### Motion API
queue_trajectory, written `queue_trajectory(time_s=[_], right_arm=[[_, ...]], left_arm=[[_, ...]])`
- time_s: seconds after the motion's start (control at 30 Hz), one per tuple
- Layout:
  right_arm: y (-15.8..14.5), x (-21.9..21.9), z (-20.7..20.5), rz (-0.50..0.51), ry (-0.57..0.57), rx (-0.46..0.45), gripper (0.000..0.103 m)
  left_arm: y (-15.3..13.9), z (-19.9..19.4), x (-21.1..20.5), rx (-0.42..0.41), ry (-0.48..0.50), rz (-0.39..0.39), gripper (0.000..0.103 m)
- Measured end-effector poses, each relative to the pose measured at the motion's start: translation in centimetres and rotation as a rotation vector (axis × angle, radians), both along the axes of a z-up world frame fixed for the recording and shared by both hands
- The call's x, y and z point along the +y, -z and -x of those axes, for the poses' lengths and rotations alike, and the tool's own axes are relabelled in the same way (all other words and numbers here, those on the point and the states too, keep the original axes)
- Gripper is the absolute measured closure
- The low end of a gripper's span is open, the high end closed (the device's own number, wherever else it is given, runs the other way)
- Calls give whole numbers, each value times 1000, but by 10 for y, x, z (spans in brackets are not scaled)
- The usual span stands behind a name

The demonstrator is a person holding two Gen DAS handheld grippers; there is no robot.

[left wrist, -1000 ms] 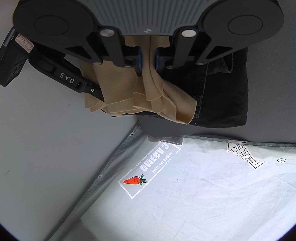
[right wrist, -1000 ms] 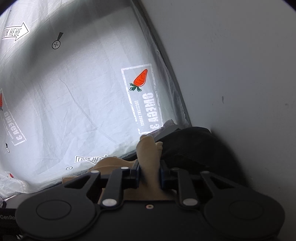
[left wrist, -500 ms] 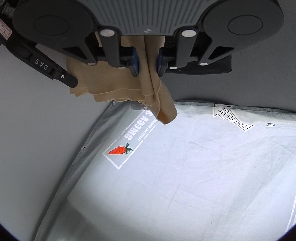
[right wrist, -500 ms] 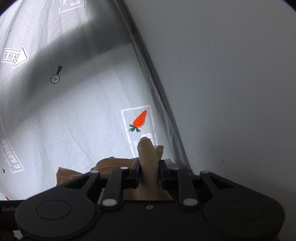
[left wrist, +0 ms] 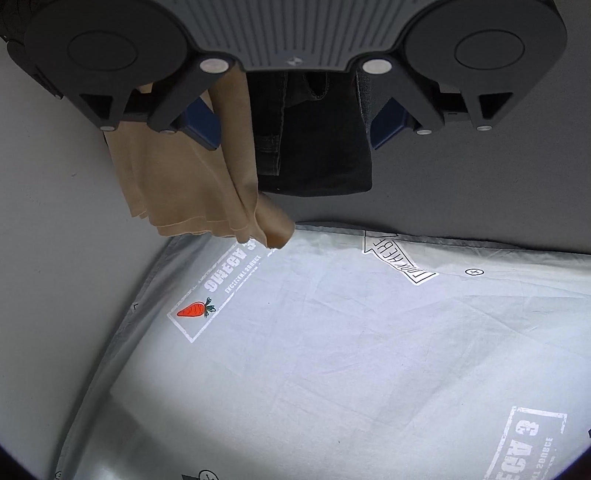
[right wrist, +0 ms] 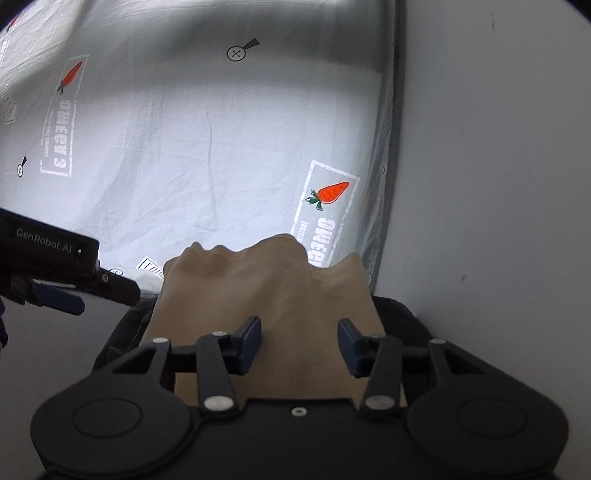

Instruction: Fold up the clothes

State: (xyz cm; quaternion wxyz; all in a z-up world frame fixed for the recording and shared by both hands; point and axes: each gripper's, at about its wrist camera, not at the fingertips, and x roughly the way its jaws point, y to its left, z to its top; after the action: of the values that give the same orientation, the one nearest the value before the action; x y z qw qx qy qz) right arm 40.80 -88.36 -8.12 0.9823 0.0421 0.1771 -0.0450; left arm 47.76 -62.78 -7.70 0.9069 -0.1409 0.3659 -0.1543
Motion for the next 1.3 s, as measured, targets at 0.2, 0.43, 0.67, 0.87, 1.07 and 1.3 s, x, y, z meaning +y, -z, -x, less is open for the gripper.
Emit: queue_trajectory(time_s=[0.2, 0.43, 0.67, 0.87, 1.07, 1.3], right_arm=[[0, 5, -1, -40, -39, 94, 46], [-48, 39, 64, 1, -91, 21, 16], [-67, 118, 152, -148, -212, 8, 0], [-75, 198, 213, -172, -322, 0, 0], [-91, 281, 255, -202, -358, -81, 0], [-99, 414, 316, -277, -215, -92, 0]], left_arm=[[-24, 49, 30, -62, -34, -21, 4], [-59, 135, 93, -192, -138, 32, 0], [-72, 225, 153, -221, -146, -24, 0], [-91, 285, 207, -256, -198, -104, 0], [-97, 347, 311, -269, -202, -58, 0], [-90, 414, 452, -263, -214, -200, 0]])
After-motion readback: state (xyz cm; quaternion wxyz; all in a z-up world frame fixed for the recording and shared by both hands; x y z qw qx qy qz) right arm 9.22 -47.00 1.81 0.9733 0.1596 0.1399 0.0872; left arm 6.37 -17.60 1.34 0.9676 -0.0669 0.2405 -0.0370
